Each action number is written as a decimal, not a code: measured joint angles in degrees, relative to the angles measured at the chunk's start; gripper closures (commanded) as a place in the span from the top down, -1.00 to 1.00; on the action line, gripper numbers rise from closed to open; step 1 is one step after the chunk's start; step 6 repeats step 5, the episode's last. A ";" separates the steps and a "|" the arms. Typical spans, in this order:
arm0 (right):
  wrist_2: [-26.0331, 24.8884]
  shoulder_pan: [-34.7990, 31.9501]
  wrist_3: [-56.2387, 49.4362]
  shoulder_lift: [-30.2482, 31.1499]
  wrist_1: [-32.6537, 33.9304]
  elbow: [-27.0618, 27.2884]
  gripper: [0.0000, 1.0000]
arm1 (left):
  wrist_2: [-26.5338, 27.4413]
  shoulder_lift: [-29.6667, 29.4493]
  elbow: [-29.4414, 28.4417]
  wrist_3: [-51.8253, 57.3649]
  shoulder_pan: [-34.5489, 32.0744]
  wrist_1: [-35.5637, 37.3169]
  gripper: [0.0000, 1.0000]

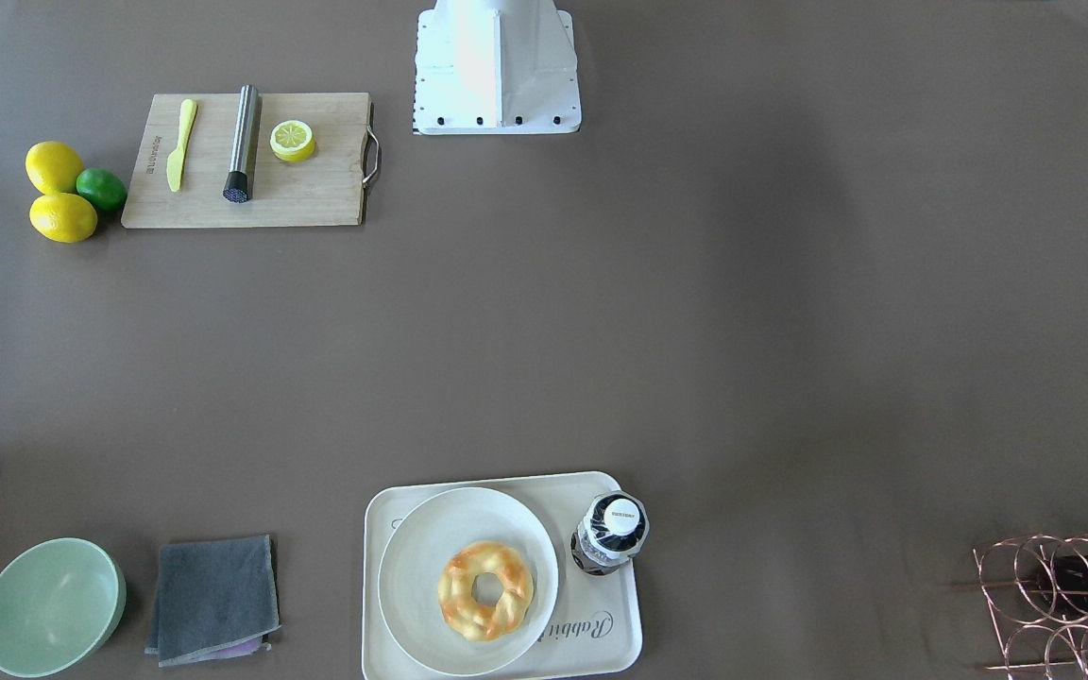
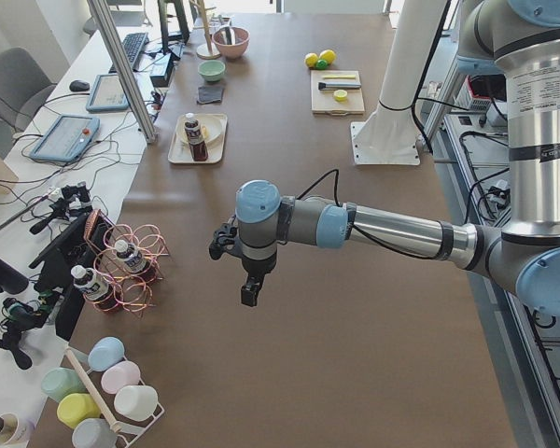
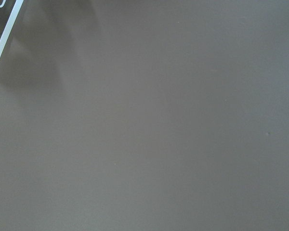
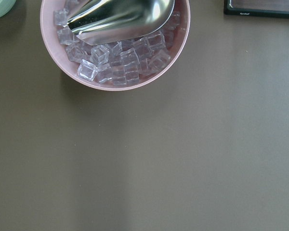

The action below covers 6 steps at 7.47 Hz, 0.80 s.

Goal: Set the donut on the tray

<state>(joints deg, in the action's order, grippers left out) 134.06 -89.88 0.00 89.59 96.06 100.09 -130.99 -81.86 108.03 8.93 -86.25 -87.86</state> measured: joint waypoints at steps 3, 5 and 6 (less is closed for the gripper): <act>-0.19 1.04 0.07 0.59 -0.07 -0.43 1.00 | -0.06 0.05 -2.79 0.39 -4.03 -0.15 0.96; -0.39 2.18 0.17 0.49 -0.17 -1.30 1.00 | 0.11 -0.30 -2.12 0.30 -5.12 -0.18 0.96; -0.39 2.18 0.17 0.49 -0.17 -1.30 1.00 | 0.11 -0.30 -2.12 0.30 -5.12 -0.18 0.96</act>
